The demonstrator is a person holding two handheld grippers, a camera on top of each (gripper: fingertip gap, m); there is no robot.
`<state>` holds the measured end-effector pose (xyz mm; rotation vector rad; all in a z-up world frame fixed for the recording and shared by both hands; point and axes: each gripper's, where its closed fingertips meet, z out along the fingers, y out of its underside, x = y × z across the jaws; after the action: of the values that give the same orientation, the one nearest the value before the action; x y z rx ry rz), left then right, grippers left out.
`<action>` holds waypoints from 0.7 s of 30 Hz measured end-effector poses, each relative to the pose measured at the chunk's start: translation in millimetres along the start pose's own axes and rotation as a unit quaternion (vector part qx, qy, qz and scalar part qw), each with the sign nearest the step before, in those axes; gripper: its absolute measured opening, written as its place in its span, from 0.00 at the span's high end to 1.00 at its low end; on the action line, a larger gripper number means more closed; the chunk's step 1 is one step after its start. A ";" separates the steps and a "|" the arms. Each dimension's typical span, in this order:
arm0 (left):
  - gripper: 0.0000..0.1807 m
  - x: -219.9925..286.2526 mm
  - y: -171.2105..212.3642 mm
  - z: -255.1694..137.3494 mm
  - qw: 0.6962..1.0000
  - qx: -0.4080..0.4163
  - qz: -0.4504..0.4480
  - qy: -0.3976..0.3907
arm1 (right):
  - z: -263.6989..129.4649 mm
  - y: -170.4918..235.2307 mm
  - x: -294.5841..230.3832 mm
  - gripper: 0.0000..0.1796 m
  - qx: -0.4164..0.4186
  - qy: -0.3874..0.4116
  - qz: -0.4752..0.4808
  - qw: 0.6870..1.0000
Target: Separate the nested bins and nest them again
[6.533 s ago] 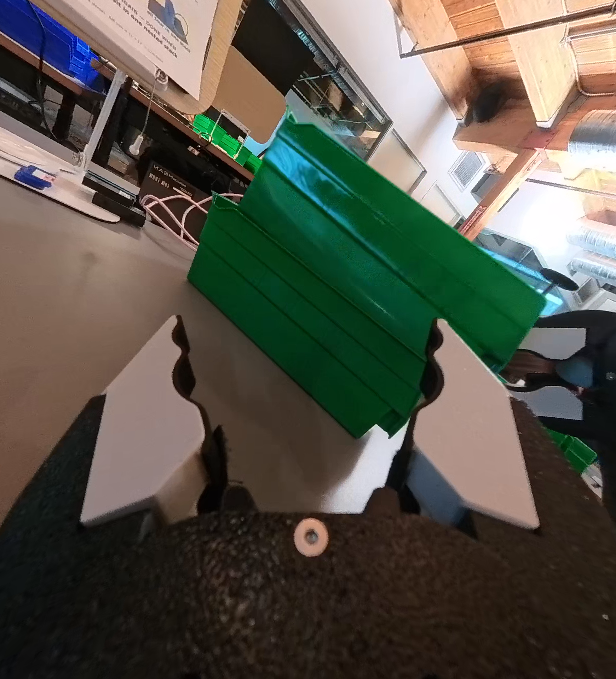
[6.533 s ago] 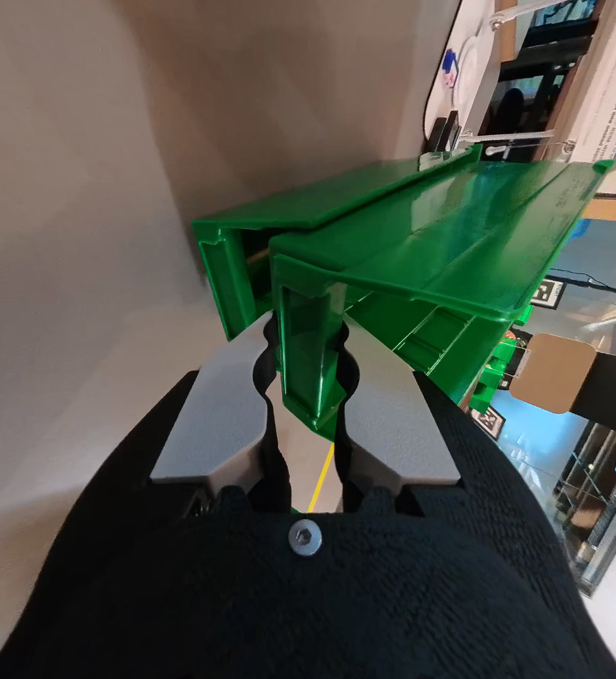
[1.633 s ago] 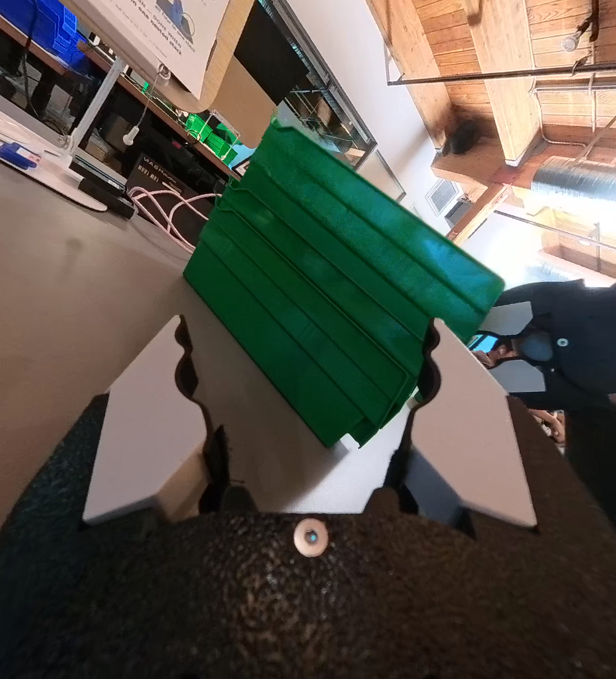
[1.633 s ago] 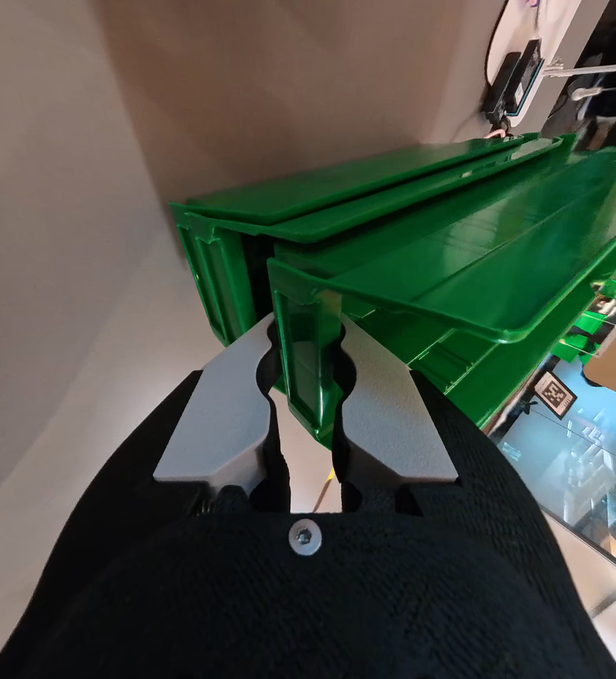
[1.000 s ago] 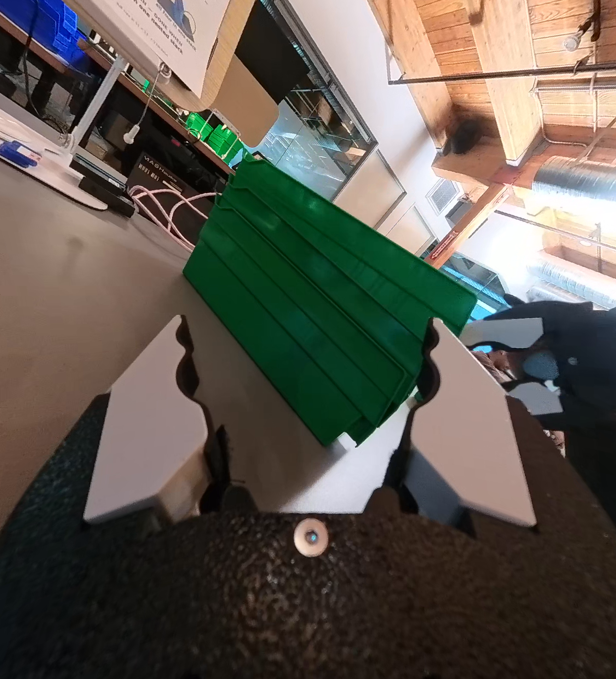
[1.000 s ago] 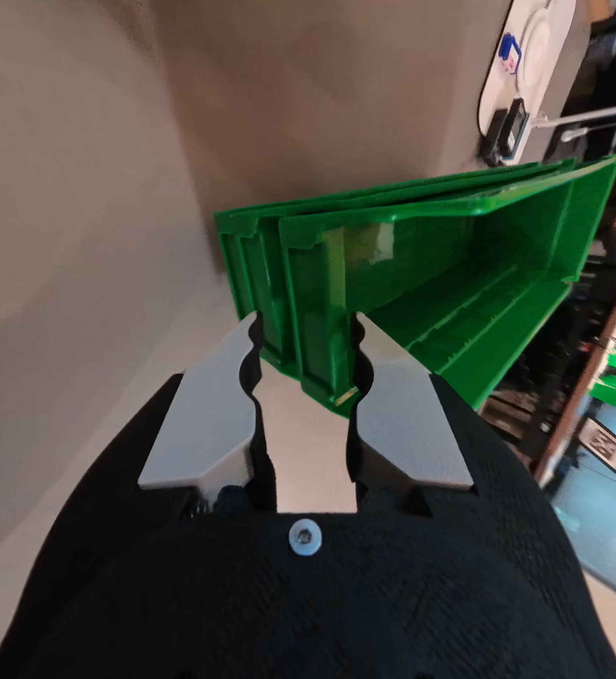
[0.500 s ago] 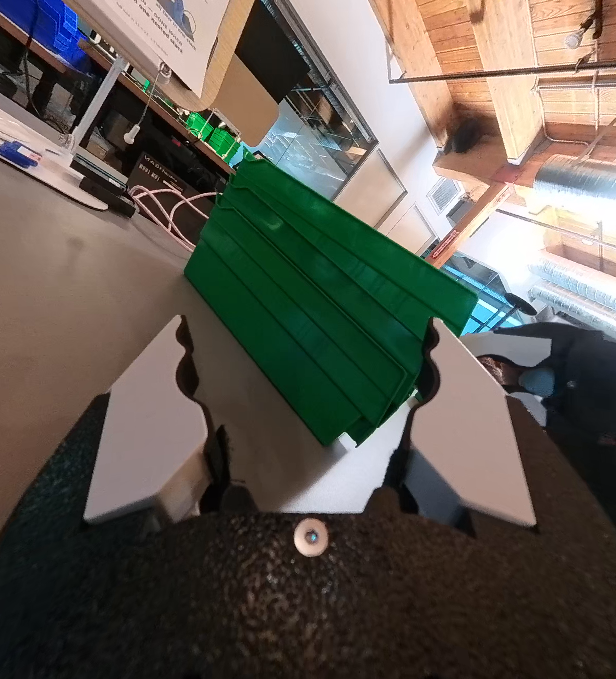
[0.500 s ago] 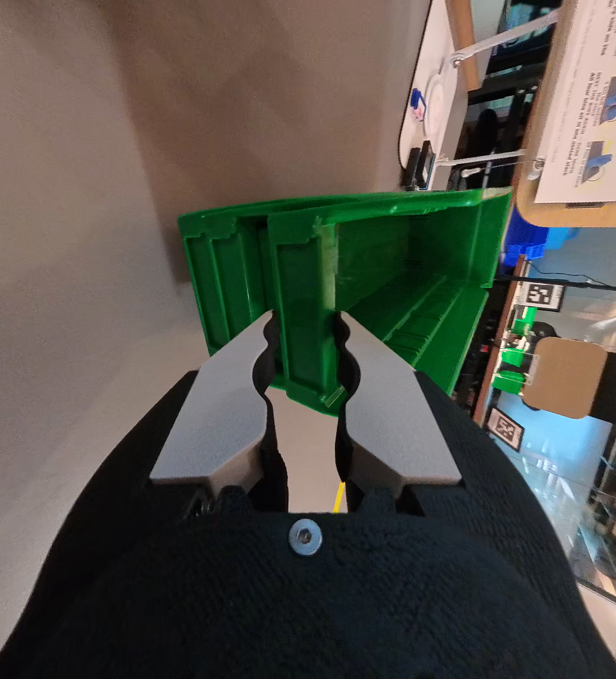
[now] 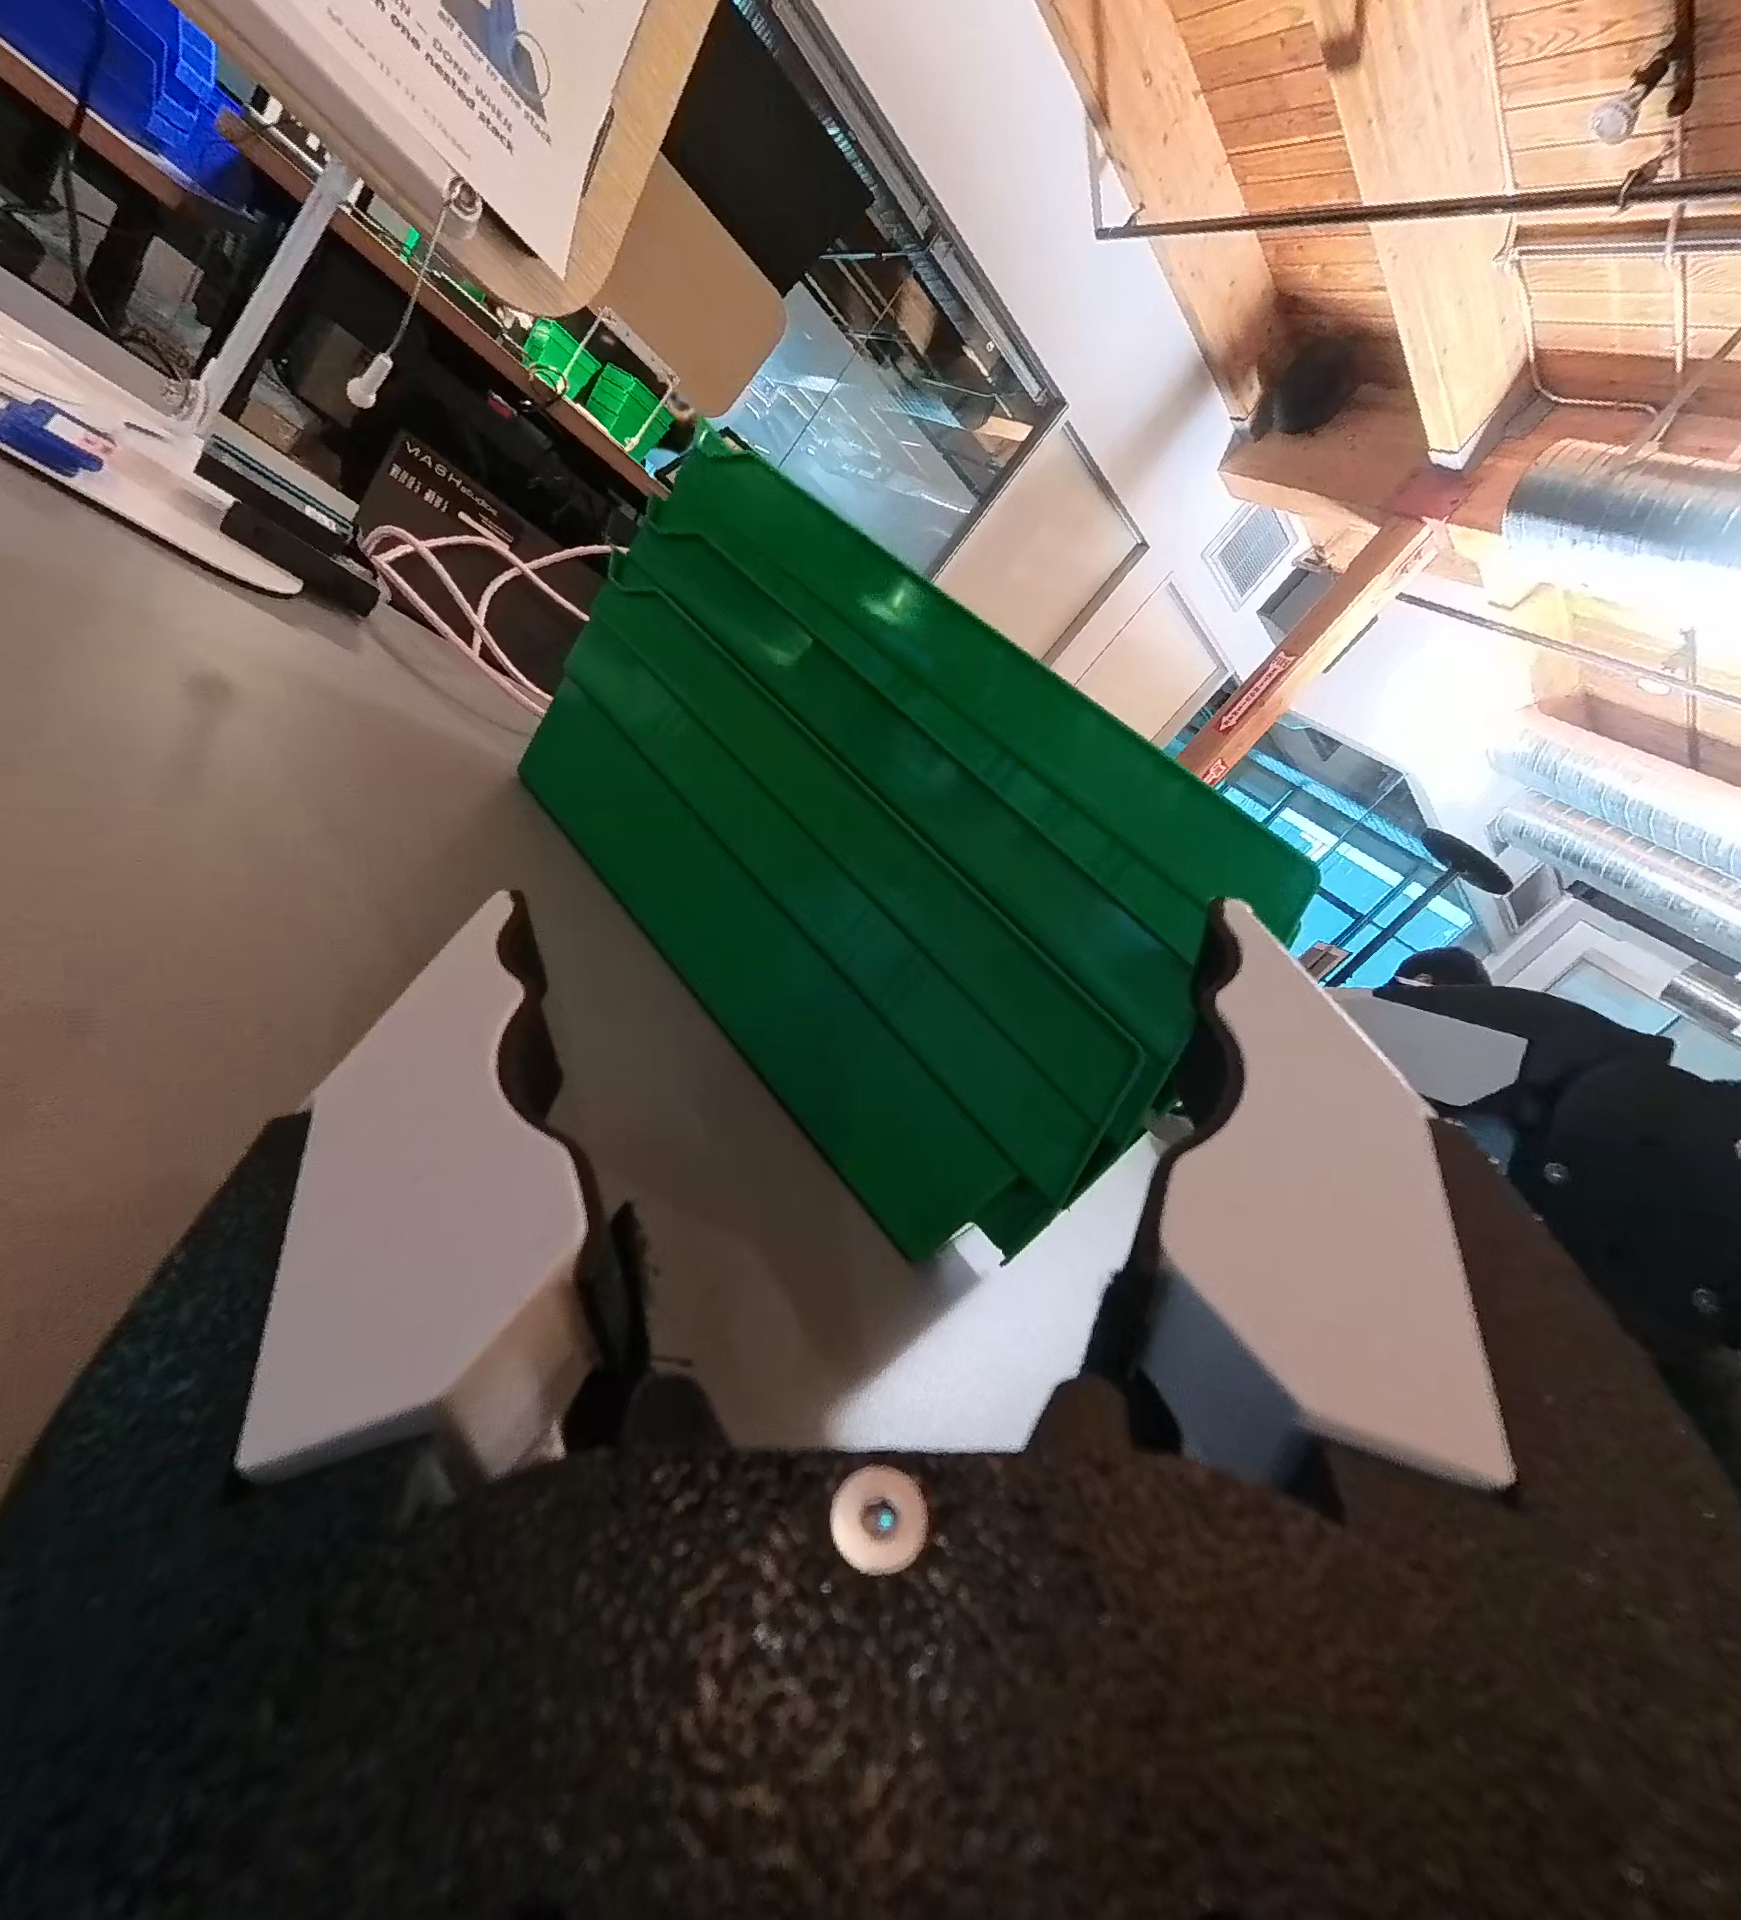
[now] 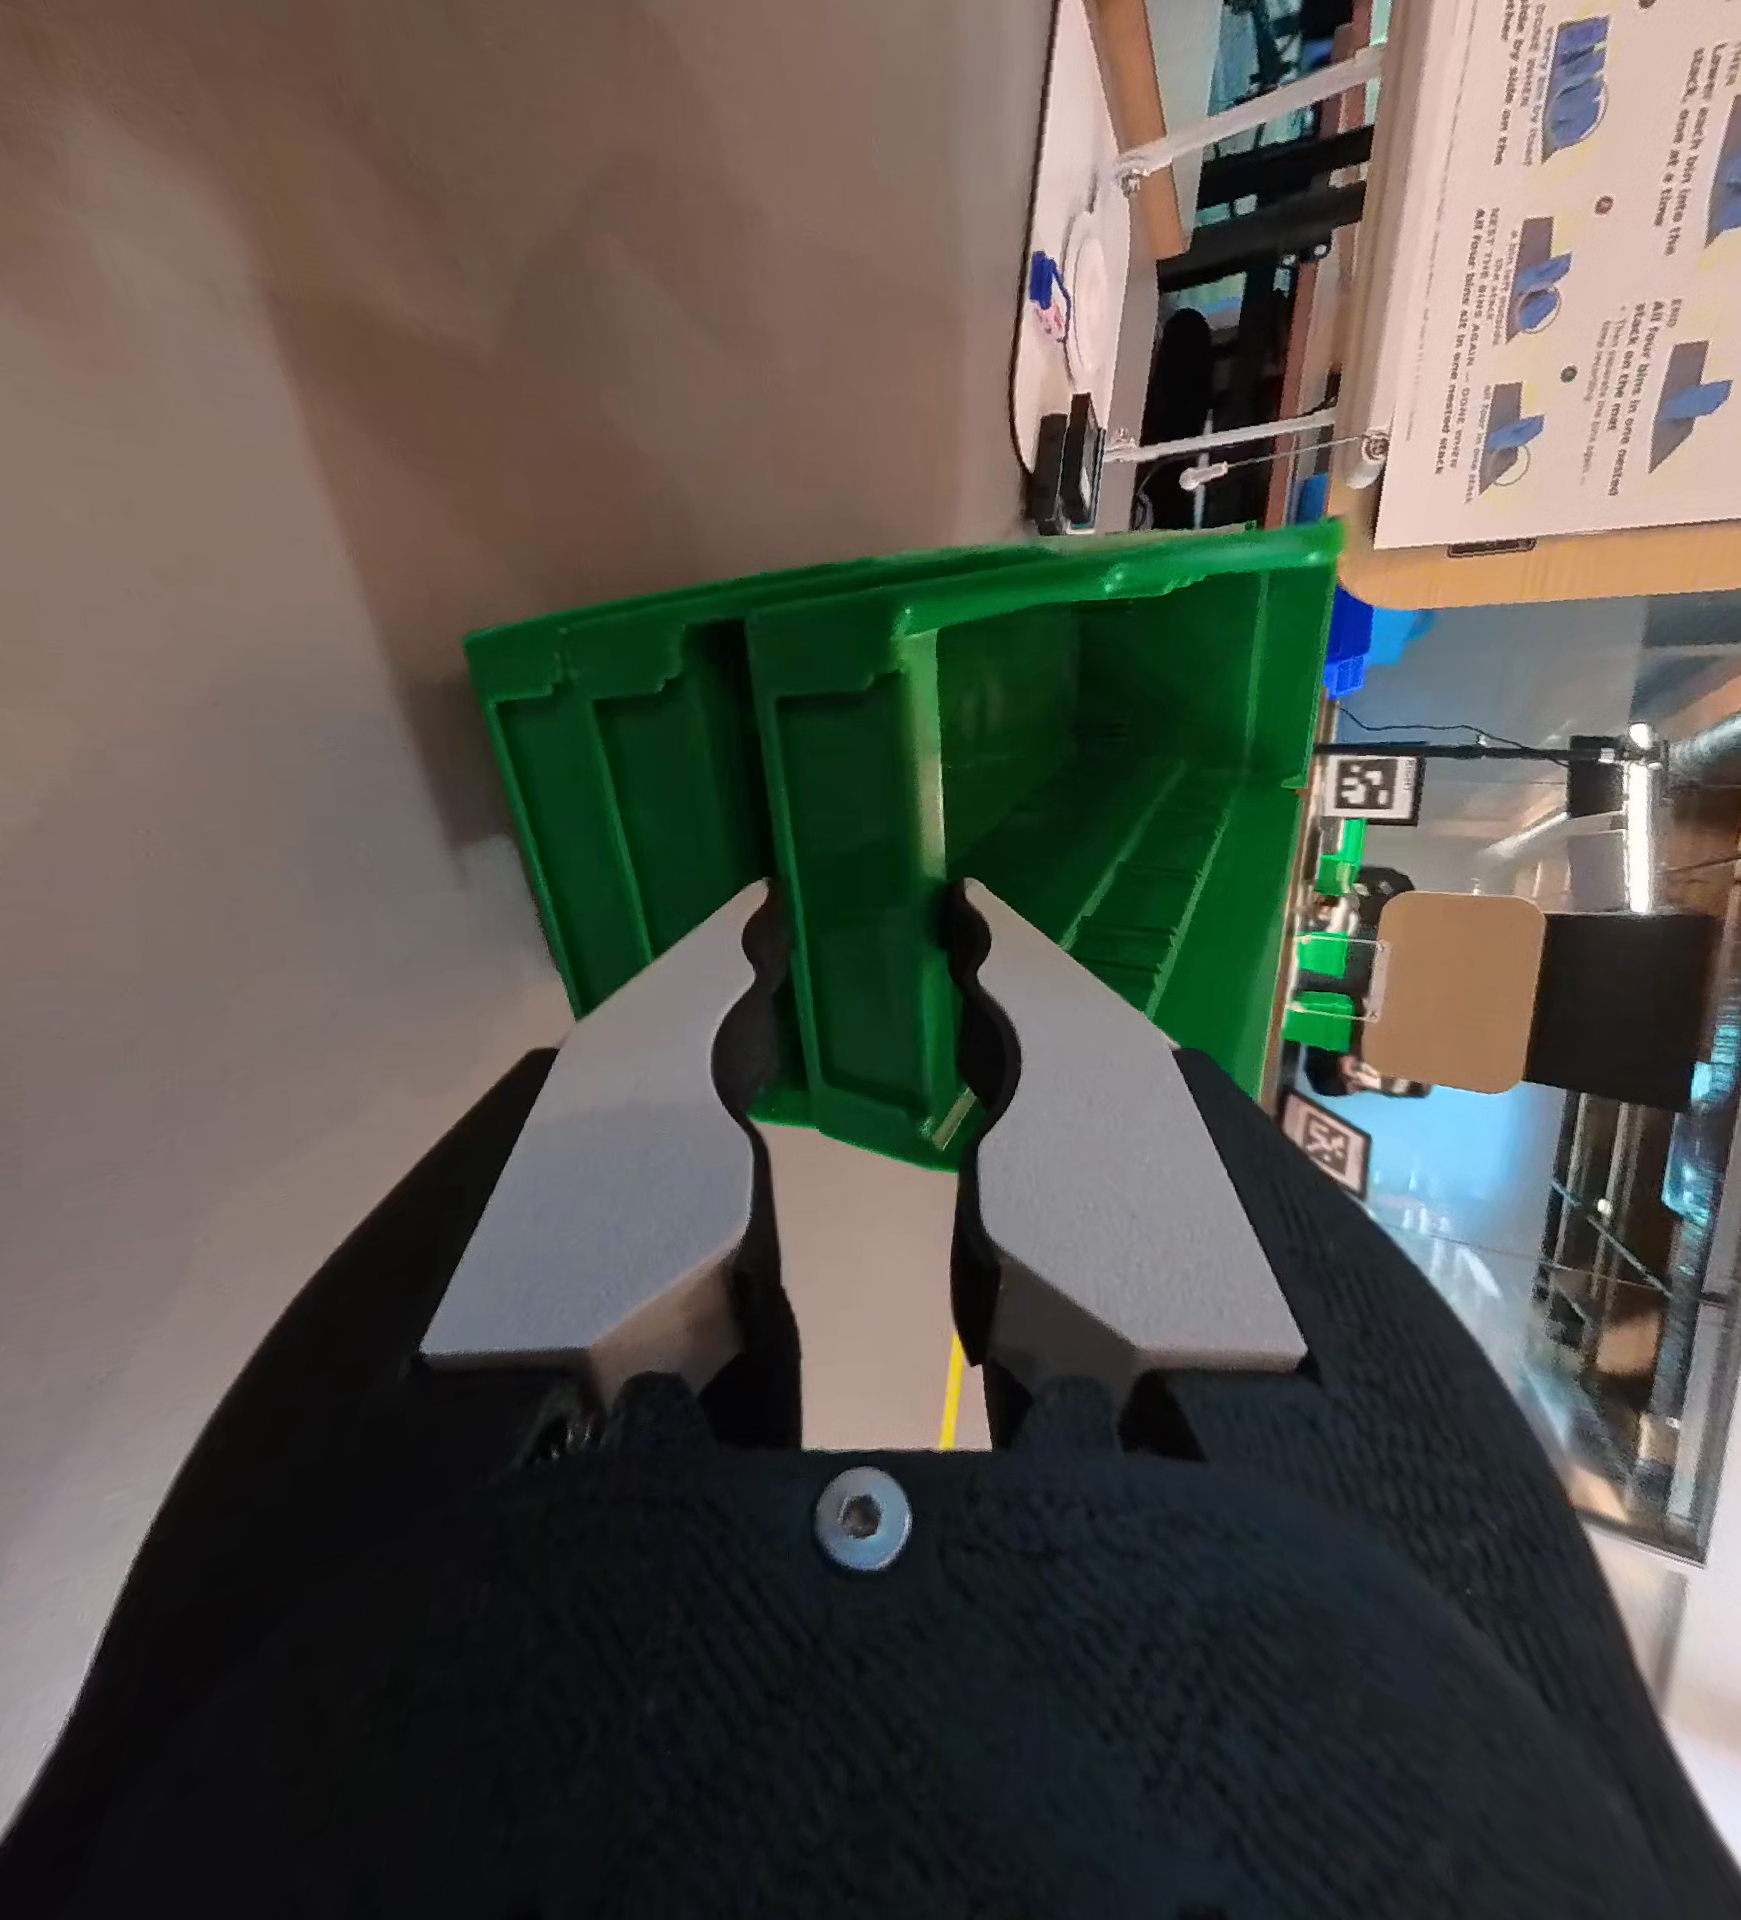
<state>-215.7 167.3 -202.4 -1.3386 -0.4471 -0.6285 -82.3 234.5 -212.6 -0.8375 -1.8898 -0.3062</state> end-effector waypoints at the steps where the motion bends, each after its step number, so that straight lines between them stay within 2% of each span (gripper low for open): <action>1: 0.33 -0.1 0.0 0.1 1.000 0.000 0.000 0.000 | -2.2 -1.0 -0.1 0.82 0.006 0.000 0.012 1.000; 5: 0.33 0.3 0.1 0.0 1.000 0.000 0.000 0.001 | -28.8 -2.1 0.2 0.77 0.058 -0.014 0.099 0.993; 8: 0.33 0.2 -0.6 -0.4 1.000 0.002 -0.001 0.001 | -52.8 26.2 3.5 0.75 0.055 0.009 0.157 0.986; 12: 0.33 0.2 -1.1 -0.6 1.000 0.004 -0.003 0.002 | -86.2 105.7 -7.5 0.69 -0.024 0.043 0.224 0.973; 16: 0.33 0.2 -0.8 -0.5 1.000 0.003 0.000 0.000 | -147.9 206.9 -17.9 0.62 -0.145 0.110 0.250 0.951; 18: 0.33 0.0 -0.2 -0.1 1.000 0.002 0.002 -0.001 | -180.3 242.8 -27.9 0.61 -0.154 0.116 0.326 0.925; 19: 0.33 -0.1 0.4 0.2 1.000 0.000 0.004 -0.003 | -194.3 257.4 -34.9 0.57 -0.152 0.110 0.378 0.907; 21: 0.33 -0.5 1.8 1.0 1.000 -0.004 0.010 -0.007 | -222.0 290.4 -46.1 0.53 -0.172 0.121 0.425 0.880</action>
<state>-214.8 168.6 -203.8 -1.3539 -0.4423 -0.6065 278.8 305.3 -193.4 -1.6897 -1.0941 -0.1778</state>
